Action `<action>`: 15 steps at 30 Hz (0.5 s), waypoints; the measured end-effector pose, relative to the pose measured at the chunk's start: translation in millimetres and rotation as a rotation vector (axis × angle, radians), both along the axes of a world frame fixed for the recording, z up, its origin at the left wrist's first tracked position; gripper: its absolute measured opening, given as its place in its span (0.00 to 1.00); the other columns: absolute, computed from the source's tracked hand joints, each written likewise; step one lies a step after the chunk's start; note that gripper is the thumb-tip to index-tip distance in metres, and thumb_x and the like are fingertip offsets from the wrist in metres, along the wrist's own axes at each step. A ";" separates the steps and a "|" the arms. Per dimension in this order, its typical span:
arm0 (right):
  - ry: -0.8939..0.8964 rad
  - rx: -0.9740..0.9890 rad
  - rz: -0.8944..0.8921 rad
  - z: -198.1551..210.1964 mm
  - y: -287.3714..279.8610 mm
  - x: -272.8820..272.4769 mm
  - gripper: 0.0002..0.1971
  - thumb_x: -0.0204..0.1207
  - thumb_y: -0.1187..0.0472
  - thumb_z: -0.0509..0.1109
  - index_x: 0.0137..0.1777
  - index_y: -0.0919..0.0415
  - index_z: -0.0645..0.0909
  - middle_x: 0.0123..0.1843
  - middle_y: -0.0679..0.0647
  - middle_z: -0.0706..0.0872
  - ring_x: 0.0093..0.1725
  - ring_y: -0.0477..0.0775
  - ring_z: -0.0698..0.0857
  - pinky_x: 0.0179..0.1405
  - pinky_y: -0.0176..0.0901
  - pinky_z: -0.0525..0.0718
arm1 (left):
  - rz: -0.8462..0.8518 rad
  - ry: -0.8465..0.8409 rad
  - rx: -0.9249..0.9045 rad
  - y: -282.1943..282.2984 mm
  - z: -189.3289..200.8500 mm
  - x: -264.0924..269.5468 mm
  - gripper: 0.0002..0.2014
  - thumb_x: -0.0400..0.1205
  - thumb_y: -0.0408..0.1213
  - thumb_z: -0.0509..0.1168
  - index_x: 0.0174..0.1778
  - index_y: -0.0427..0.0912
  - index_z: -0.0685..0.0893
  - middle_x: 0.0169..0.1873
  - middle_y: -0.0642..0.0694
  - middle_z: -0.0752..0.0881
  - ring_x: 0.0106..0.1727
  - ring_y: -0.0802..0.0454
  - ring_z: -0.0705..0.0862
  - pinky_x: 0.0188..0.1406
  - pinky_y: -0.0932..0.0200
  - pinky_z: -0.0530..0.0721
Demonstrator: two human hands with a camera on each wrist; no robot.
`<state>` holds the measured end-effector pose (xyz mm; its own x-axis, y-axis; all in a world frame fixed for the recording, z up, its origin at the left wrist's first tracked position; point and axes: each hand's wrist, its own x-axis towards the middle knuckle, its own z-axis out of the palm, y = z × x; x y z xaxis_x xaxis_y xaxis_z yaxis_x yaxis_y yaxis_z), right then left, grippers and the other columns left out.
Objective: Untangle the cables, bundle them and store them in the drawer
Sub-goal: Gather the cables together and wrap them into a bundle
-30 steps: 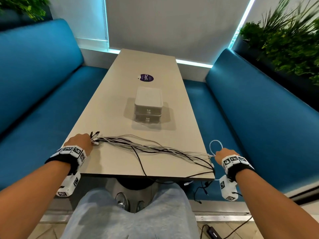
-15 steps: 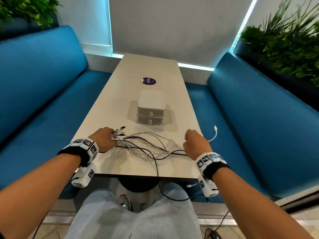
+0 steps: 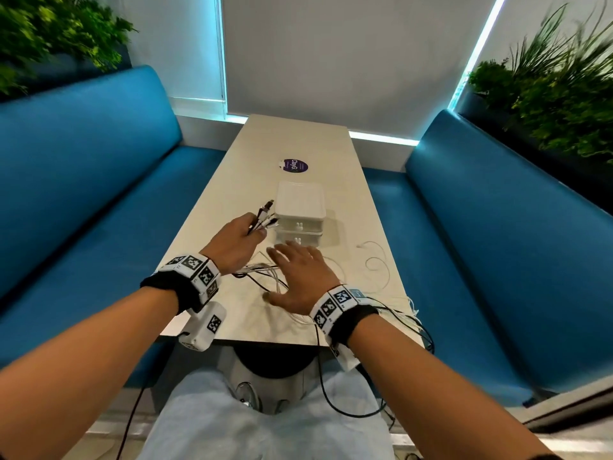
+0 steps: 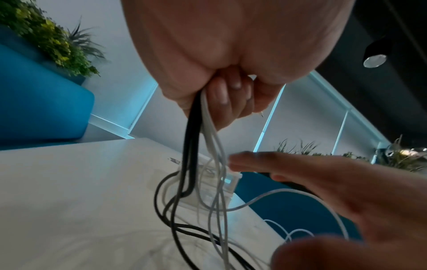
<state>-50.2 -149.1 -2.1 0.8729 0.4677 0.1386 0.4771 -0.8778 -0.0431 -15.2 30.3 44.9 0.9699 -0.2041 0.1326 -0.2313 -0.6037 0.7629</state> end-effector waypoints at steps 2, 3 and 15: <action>0.009 -0.040 0.038 -0.2 11.9 2.3 0.50 0.68 0.28 0.66 0.85 0.51 0.53 0.86 0.51 0.59 0.86 0.55 0.50 0.84 0.62 0.46 | -0.017 0.010 -0.084 -10.1 4.3 -4.3 0.05 0.87 0.39 0.60 0.52 0.44 0.79 0.38 0.52 0.83 0.40 0.52 0.80 0.40 0.55 0.74; 0.052 0.010 0.042 -0.2 17.9 4.4 0.50 0.67 0.29 0.67 0.85 0.50 0.55 0.86 0.50 0.59 0.86 0.54 0.50 0.84 0.61 0.46 | -0.027 0.016 -0.126 -15.6 6.8 -7.2 0.05 0.87 0.39 0.60 0.54 0.45 0.80 0.41 0.51 0.85 0.42 0.52 0.82 0.42 0.55 0.76; 0.301 0.325 -0.125 3.6 -8.2 -5.3 0.18 0.77 0.42 0.68 0.33 0.53 0.73 0.31 0.54 0.82 0.33 0.59 0.82 0.31 0.47 0.76 | 0.064 -0.122 -0.021 -29.8 23.4 -8.0 0.08 0.90 0.41 0.54 0.54 0.39 0.71 0.33 0.45 0.79 0.30 0.47 0.76 0.27 0.54 0.69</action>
<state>-55.6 -157.3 1.5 0.9437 0.3308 -0.0076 0.2928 -0.8456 -0.4463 -23.2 0.5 68.3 0.9574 -0.1383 0.2535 -0.2843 -0.6044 0.7442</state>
